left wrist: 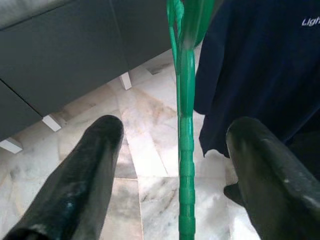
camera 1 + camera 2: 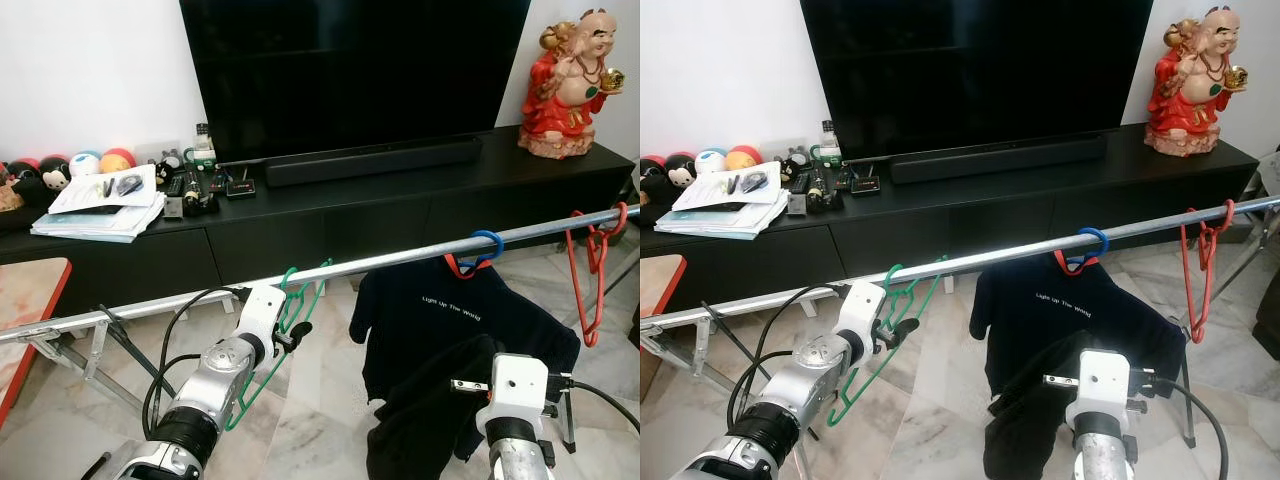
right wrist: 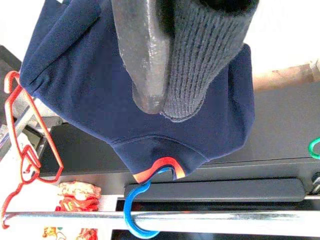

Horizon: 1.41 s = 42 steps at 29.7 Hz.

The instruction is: Hang hanger

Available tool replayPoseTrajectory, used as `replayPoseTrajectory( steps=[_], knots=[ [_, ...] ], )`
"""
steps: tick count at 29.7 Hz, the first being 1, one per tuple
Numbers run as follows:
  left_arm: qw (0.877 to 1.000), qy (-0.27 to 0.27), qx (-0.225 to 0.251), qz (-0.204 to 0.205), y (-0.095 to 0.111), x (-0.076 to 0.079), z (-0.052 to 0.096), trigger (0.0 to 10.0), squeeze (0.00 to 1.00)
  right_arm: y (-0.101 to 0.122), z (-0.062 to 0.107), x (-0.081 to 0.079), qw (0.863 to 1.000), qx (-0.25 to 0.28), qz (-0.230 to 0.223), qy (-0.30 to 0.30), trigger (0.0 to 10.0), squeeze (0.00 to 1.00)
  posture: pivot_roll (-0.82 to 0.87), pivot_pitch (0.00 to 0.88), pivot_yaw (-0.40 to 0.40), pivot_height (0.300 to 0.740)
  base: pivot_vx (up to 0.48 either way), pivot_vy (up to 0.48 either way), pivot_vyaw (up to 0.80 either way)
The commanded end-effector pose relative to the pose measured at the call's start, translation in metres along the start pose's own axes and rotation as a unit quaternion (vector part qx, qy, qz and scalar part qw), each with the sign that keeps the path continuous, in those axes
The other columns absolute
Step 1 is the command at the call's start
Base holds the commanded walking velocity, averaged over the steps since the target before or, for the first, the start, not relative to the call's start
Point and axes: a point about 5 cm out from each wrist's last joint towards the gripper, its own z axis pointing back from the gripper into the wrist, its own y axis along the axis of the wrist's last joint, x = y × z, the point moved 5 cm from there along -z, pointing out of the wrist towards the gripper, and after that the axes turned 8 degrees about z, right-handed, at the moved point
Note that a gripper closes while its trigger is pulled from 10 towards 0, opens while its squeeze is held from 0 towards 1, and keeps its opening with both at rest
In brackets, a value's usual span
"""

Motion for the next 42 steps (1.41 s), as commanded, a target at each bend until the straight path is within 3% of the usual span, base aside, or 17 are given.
replayPoseTrajectory(
  steps=[1,15,37,42],
  knots=[
    [1.0,0.004,0.003,-0.01,0.004,-0.0027,-0.0009,0.0,0.0,0.006,-0.0018,-0.0004,1.0,0.012,-0.001,0.0,10.0,0.0,0.03,0.0,0.074,0.74,0.0,0.0,0.0],
    [1.0,-0.005,0.009,-0.003,0.0054,0.0041,-0.0024,0.0,0.0,0.0044,-0.0004,-0.0013,1.0,0.009,0.0,0.0,10.0,0.0,0.02,0.0,0.075,0.74,0.0,0.0,0.0],
    [1.0,-0.008,0.013,-0.003,0.0084,0.0017,-0.0006,0.0,0.0,0.0033,0.0003,-0.0034,1.0,0.006,0.0,0.001,10.0,0.0,0.03,0.0,0.08,0.74,0.0,0.0,0.0],
    [0.999,-0.013,0.025,0.015,0.0137,0.0006,0.0003,0.0,0.0,0.0026,0.0012,-0.0049,1.0,0.005,-0.002,-0.001,10.0,0.0,0.03,0.0,0.088,0.74,0.0,0.0,0.0]
  ],
)
